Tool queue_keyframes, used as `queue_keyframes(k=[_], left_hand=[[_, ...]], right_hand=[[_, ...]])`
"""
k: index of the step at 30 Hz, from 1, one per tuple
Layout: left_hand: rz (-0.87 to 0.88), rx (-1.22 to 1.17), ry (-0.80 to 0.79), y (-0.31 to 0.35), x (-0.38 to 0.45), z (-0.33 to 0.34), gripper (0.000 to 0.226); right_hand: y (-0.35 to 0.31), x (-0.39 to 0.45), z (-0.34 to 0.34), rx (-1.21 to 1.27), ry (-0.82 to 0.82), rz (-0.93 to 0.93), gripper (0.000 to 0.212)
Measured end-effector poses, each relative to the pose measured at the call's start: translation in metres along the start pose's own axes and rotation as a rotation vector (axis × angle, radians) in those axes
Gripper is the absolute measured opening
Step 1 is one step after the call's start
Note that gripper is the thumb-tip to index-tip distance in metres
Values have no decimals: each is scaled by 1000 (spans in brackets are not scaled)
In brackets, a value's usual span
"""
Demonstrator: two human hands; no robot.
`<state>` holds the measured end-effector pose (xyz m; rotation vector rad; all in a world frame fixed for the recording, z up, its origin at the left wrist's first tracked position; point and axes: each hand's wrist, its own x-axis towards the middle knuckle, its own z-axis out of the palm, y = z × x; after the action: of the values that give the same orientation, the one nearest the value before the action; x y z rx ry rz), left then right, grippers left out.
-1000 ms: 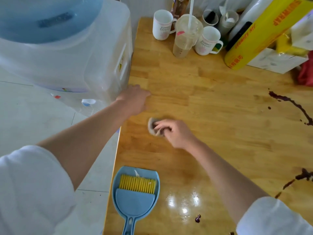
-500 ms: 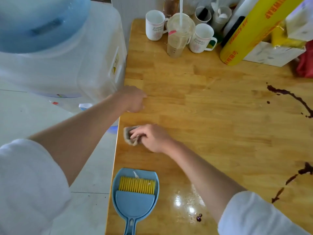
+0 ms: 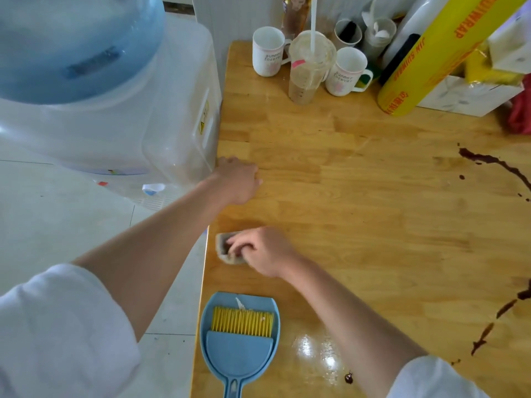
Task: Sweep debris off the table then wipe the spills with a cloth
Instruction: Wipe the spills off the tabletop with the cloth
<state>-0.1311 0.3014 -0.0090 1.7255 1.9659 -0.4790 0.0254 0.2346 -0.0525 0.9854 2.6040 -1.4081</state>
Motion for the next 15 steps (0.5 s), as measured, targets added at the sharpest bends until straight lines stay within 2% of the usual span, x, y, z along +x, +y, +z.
queue_keyframes(k=[1, 2, 5, 6, 7, 9, 11, 13, 14, 15], left_hand=[[-13, -2, -7, 1, -1, 1, 52], [-26, -8, -13, 2, -2, 2, 52], [-45, -22, 25, 5, 1, 2, 41], [-44, -43, 39, 7, 2, -1, 39], [-44, -74, 43, 7, 4, -4, 39], [-52, -153, 48, 8, 7, -11, 40], [-63, -207, 51, 4, 9, -14, 41], [-58, -247, 71, -8, 11, -13, 40], [-58, -268, 98, -15, 10, -12, 40], [-56, -299, 146, -23, 10, -11, 40]], right_hand=[[15, -6, -20, 3, 72, 63, 35], [33, -14, -41, 31, 211, 182, 35], [71, -27, -85, 213, 726, 624, 34], [69, -22, -83, 150, 810, 665, 35], [59, -11, -73, 56, 836, 613, 36], [24, 13, -37, 31, 779, 347, 39], [-13, 28, 4, 58, 508, 124, 39], [-31, 30, 29, -5, 235, -35, 37], [-27, 30, 28, -27, 164, -78, 37], [-17, 30, 18, -19, 159, -74, 38]])
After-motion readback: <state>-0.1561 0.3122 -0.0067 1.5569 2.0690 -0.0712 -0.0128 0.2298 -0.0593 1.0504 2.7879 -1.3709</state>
